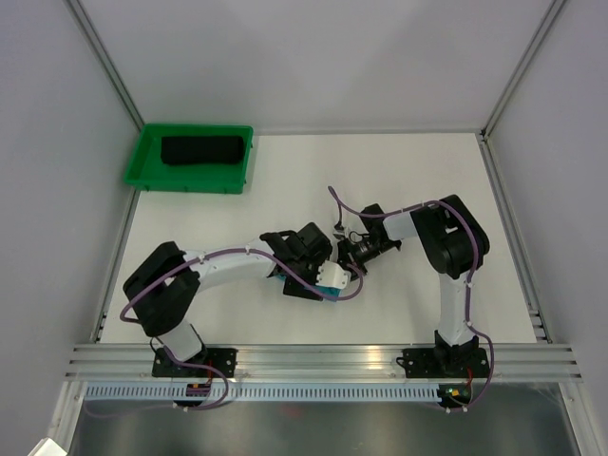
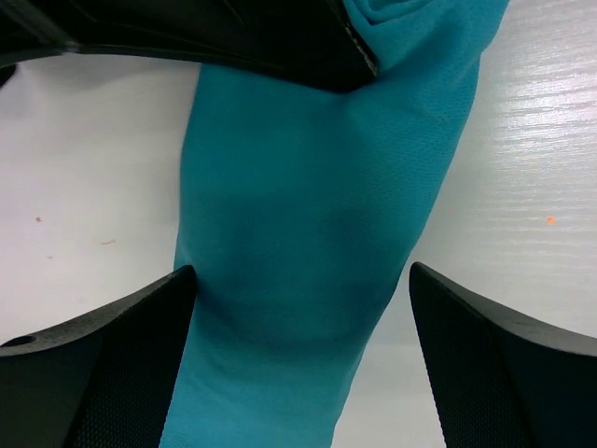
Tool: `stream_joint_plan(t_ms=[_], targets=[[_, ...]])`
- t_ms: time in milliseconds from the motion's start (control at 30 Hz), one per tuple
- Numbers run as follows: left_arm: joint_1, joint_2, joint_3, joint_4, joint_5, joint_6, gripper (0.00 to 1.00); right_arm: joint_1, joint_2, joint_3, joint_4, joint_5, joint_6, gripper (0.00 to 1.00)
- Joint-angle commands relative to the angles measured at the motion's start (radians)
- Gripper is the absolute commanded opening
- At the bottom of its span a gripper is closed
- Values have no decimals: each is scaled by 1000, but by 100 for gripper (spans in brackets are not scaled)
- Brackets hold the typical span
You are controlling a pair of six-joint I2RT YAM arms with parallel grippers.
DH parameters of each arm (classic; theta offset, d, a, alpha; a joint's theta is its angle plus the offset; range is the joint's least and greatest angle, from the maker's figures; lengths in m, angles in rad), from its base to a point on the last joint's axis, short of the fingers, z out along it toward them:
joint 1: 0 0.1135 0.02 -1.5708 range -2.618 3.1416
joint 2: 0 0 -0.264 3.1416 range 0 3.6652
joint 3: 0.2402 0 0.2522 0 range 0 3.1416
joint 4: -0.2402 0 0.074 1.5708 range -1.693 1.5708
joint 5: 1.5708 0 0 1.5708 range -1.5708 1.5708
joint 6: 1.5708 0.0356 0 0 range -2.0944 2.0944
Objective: Roll the t-shirts
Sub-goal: Roll the tshirt, then place the rolled tshirt into the container
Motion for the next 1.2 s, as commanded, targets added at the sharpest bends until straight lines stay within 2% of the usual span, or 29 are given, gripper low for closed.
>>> stream_joint_plan(t_ms=[0, 133, 233, 300, 333, 367, 433, 467, 500, 567, 633, 767, 933, 1000, 1067, 1133, 1167], targets=[[1, 36, -31, 59, -17, 57, 97, -5, 20, 23, -58, -1, -61, 0], [4, 64, -51, 59, 8, 60, 87, -5, 22, 26, -61, -2, -61, 0], [4, 67, -72, 59, 23, 70, 84, -8, 11, 32, -67, 16, -56, 8], [4, 73, -83, 59, 23, 78, 77, -19, -3, 40, -92, 56, -56, 11], [7, 75, -94, 59, 29, 81, 74, -31, -28, 52, -115, 147, -49, 12], [9, 78, -100, 59, 32, 83, 69, -37, -42, 58, -127, 200, -41, 20], [12, 81, -107, 58, 46, 81, 65, -48, -87, 69, -137, 306, -27, 29], [15, 81, -112, 61, 51, 80, 61, -56, -102, 69, -129, 311, -7, 44], [15, 81, -114, 59, 54, 80, 58, -59, -114, 69, -121, 311, 4, 52], [21, 79, -123, 61, 58, 78, 50, -66, -142, 73, -126, 321, 11, 58], [30, 75, -126, 58, 64, 77, 49, -74, -171, 75, -135, 344, 11, 58], [50, 70, -127, 53, 74, 58, 32, -103, -213, 73, -156, 395, 19, 59], [76, 66, -109, 55, 78, 32, 32, -123, -253, 92, -181, 441, 16, 58], [98, 66, -88, 59, 74, 9, 29, -123, -260, 92, -181, 443, 16, 59], [127, 70, -71, 68, 66, -9, 21, -123, -265, 90, -180, 453, 16, 59], [145, 73, -60, 103, 23, -12, 3, -123, -271, 86, -176, 466, 17, 58], [160, 72, -58, 117, 6, -6, 2, -123, -273, 86, -173, 467, 19, 58]])
